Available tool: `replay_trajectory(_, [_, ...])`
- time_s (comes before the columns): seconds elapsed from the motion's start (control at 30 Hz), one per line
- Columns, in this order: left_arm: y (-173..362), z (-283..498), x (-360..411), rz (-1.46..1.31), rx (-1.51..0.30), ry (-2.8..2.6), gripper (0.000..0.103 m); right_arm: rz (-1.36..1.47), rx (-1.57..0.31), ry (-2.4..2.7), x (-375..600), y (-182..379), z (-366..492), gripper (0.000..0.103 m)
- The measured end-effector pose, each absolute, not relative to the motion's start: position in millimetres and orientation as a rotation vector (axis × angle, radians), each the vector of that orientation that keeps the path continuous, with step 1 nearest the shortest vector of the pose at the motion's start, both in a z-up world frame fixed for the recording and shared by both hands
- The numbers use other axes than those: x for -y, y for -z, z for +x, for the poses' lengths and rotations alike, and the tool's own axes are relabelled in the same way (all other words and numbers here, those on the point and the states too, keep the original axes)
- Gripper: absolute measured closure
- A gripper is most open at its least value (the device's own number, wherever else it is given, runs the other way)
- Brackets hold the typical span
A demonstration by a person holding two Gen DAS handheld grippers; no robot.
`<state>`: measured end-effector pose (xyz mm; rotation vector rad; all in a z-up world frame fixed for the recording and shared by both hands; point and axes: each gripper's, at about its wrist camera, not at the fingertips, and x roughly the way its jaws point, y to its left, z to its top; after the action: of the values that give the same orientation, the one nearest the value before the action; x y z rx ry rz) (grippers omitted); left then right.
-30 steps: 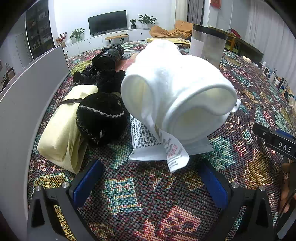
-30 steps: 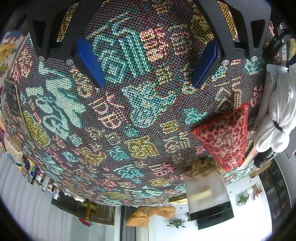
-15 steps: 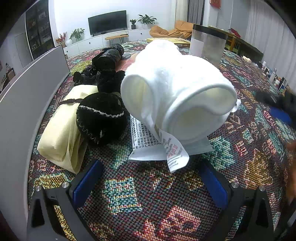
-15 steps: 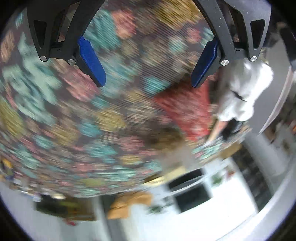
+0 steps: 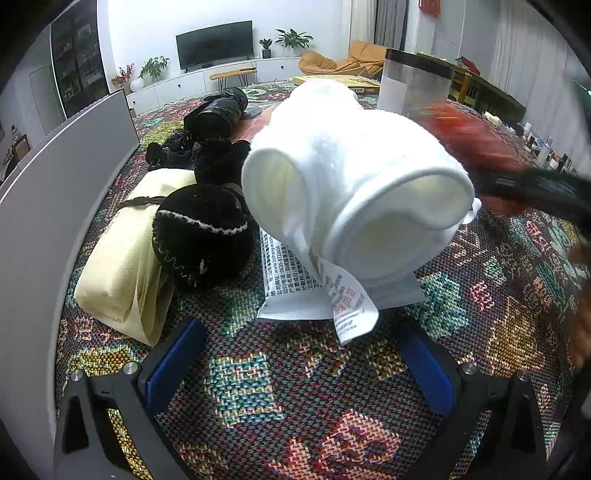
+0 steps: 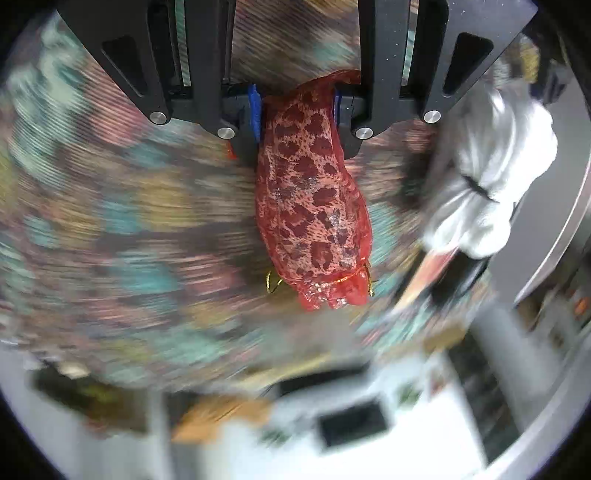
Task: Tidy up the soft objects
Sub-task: 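Grasp the red mesh bag with the right tool and lift it, then grasp the white fluffy plush with the left tool while the right tool holds the red mesh bag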
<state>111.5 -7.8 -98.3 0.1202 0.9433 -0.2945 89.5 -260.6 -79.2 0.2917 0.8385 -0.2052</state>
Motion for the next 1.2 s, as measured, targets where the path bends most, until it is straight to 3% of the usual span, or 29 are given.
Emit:
replay_trajectory(0.13, [98.4,111.5,8.0,0.121,-0.943,0.294,0.0,0.319,-0.757,0.378,292.2,79.0,42.9,0.073])
replay_trajectory(0.63, [94.4,95.3,4.5,0.167,-0.996,0.34,0.0,0.49,-0.818,0.377,314.4,98.4,39.0,0.071])
replay_trajectory(0.83, [36.3,61.3,-7.7,0.101,-0.893,0.399,0.001,0.491,-0.815,0.377,309.7,100.7,41.9,0.07])
replay_trajectory(1.0, [-5.7,111.3,27.8,0.167,-0.827,0.34,0.001,0.509,-0.806,0.371,311.4,101.6,39.7,0.07])
replay_trajectory(1.13, [25.0,179.6,64.3,0.305,-1.016,0.263,0.001,0.515,-0.804,0.369,311.8,101.5,39.0,0.07])
replay_trajectory(1.17, [33.7,188.6,66.9,0.337,-1.049,0.258,0.007,0.516,-0.803,0.369,311.9,101.5,38.9,0.07])
replay_trajectory(1.2, [40.5,193.3,72.3,0.367,-1.058,0.26,0.033,0.517,-0.802,0.368,312.2,101.4,38.4,0.07])
